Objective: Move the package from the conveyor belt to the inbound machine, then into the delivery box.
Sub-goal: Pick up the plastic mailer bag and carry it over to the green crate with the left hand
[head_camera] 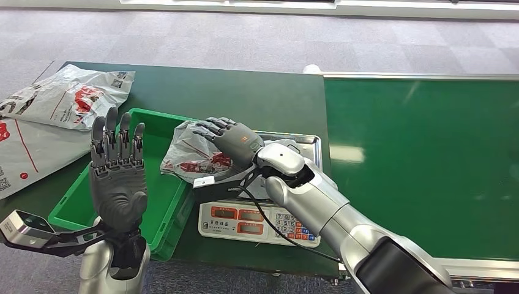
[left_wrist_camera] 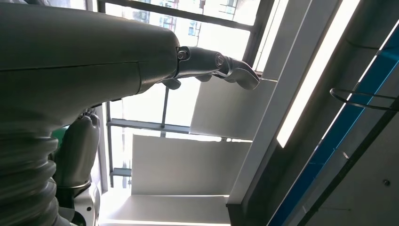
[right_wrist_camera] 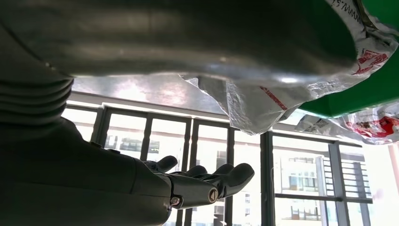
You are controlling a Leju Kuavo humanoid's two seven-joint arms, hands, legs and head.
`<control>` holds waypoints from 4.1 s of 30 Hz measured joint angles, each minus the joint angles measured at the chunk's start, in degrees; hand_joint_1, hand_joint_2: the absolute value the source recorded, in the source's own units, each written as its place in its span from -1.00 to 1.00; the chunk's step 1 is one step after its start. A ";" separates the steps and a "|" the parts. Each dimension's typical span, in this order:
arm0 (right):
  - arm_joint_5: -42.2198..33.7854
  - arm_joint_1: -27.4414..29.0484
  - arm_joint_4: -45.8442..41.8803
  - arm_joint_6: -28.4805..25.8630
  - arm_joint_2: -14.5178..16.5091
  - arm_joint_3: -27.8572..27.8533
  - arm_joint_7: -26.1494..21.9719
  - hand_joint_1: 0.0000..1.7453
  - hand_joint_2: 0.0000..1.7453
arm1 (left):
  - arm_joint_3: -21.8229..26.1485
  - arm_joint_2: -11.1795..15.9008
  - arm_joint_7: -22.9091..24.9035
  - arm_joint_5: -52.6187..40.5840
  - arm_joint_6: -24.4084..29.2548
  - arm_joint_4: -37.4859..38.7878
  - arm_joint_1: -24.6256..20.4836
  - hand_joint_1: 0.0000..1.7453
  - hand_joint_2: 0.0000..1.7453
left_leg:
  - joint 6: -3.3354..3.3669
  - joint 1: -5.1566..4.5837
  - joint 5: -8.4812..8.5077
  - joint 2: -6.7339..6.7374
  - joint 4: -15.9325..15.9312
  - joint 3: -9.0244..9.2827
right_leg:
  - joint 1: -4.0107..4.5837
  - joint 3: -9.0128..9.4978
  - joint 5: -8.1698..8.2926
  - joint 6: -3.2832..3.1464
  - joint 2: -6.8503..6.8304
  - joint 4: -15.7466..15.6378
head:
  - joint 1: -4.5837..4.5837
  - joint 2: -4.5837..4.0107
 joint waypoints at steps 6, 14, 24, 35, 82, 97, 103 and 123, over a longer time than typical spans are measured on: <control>-0.55 -0.04 -0.04 0.25 0.00 0.00 0.11 -1.00 -1.00 | 0.00 0.00 0.01 0.00 0.00 -0.33 0.19 -1.00 1.00 | 0.00 0.00 0.00 0.00 0.00 0.00 | 0.00 0.00 0.00 0.00 0.00 0.00 | 0.00 0.00; -0.56 -0.14 -0.04 0.29 0.00 0.00 0.30 -1.00 -1.00 | 0.00 0.02 0.02 -0.01 0.00 -0.45 0.39 -1.00 1.00 | 0.00 0.00 0.00 0.00 0.00 0.00 | 0.00 0.00 0.00 0.00 0.00 0.00 | 0.00 0.00; -2.35 -0.29 -1.14 0.73 -0.62 0.00 0.41 -1.00 -1.00 | 0.00 0.37 -0.26 -0.88 0.16 -0.29 0.66 -1.00 1.00 | 0.00 0.00 0.00 0.00 0.00 0.01 | 0.00 -0.01 0.00 0.00 0.00 0.00 | 0.00 0.00; -4.07 -0.15 -8.54 0.71 -4.60 -0.17 1.57 -1.00 -1.00 | 0.00 0.72 -0.54 -1.91 2.04 -0.28 0.68 -1.00 1.00 | 0.00 -0.01 0.00 0.01 0.01 0.02 | -0.02 -0.03 0.01 0.01 0.06 0.00 | 0.00 0.00; 1.76 12.37 -30.56 -2.21 -8.17 -22.45 1.45 -1.00 1.00 | -41.57 9.76 8.45 -73.65 10.53 64.50 -46.00 -1.00 1.00 | -0.02 -0.12 0.34 0.39 0.00 0.19 | -0.02 0.03 0.59 -0.03 0.34 -0.05 | 0.00 0.00; 3.17 13.62 -32.06 -1.41 -7.77 -24.03 1.50 -1.00 1.00 | -43.13 9.53 8.68 -73.05 11.21 65.20 -46.46 -1.00 1.00 | 0.00 -0.12 0.36 0.33 0.00 0.26 | -0.03 0.14 0.60 -0.03 0.33 -0.05 | 0.00 0.00; 3.52 14.16 -32.59 -1.38 -7.76 -24.42 1.46 -1.00 1.00 | -43.46 9.51 8.40 -72.47 11.39 65.20 -46.56 -0.50 1.00 | 0.00 -0.12 0.37 0.32 0.00 0.28 | -0.02 0.16 0.60 -0.03 0.33 -0.05 | 0.00 0.00; 3.98 15.29 -33.35 -1.31 -7.76 -25.39 1.28 -1.00 1.00 | -43.93 9.90 9.85 -67.15 17.51 61.82 -46.36 1.00 1.00 | -0.01 -0.12 0.37 0.32 0.01 0.10 | -0.02 -0.04 0.60 -0.03 0.34 -0.05 | 0.00 0.00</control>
